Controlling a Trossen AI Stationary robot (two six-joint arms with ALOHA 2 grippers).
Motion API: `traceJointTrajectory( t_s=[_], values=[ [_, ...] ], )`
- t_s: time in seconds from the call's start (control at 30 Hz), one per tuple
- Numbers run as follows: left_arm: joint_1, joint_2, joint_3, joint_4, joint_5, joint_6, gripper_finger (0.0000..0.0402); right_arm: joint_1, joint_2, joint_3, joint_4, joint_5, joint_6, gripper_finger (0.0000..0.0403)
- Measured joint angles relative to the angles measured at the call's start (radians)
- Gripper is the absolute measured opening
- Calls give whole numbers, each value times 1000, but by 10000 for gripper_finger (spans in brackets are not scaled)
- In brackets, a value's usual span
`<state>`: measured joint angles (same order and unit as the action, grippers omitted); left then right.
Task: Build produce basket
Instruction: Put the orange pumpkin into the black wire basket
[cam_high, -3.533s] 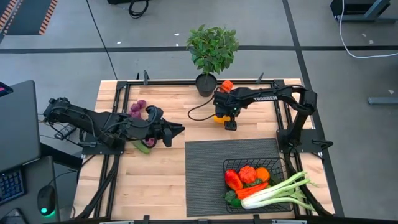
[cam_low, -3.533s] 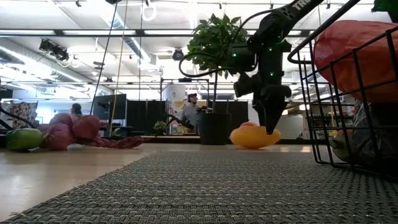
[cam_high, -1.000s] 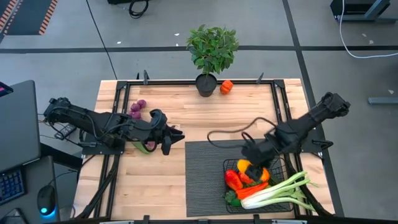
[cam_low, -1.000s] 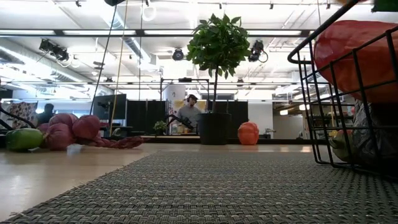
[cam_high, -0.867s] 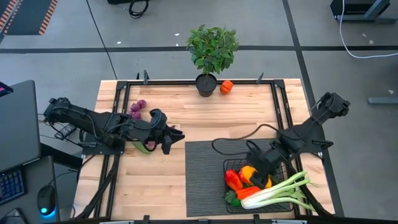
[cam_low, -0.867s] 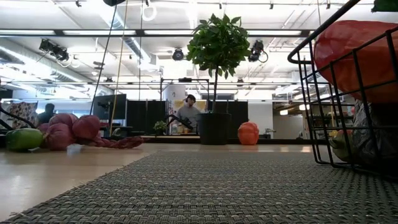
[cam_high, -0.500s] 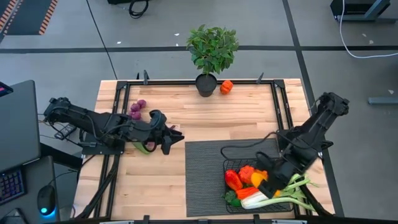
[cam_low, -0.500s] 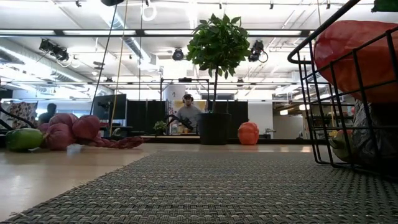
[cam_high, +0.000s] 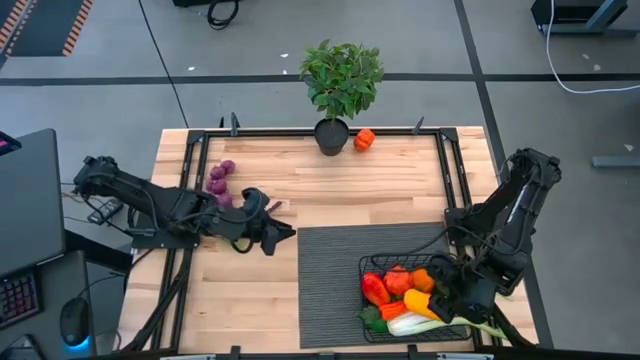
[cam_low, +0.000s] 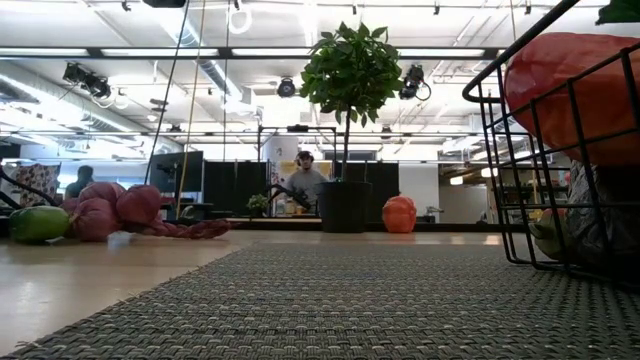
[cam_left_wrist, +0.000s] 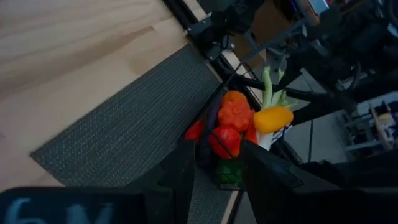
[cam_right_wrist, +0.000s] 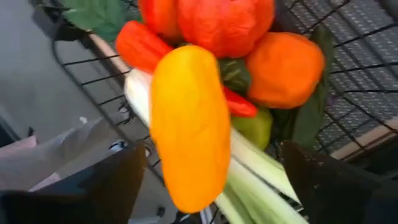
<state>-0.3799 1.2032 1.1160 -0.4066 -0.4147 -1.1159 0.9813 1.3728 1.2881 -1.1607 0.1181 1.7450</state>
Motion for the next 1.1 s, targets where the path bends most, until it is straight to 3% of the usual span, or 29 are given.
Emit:
traceJointTrajectory(
  t_s=[0.17,0.37,0.53,0.67,0.73,0.8,0.9,1.1],
  values=[
    [-3,23,0,3,1,-18,133,0,0,-29,27,50,36,394],
    [-2,23,0,21,1,19,133,-31,0,-30,23,209,40,389],
    [2,32,0,134,-6,98,133,-107,0,-30,48,335,111,392],
    [7,74,-1,199,-100,76,133,-182,18,-30,83,543,224,391],
    [9,107,0,237,-182,41,133,-233,36,-30,114,592,224,391],
    [17,148,0,313,-237,24,133,-293,52,-29,162,581,153,391],
    [42,198,-1,427,-228,36,133,-392,77,-30,226,456,-50,391],
    [98,211,-1,453,-44,161,133,-597,113,-30,239,186,-421,391]
  ],
)
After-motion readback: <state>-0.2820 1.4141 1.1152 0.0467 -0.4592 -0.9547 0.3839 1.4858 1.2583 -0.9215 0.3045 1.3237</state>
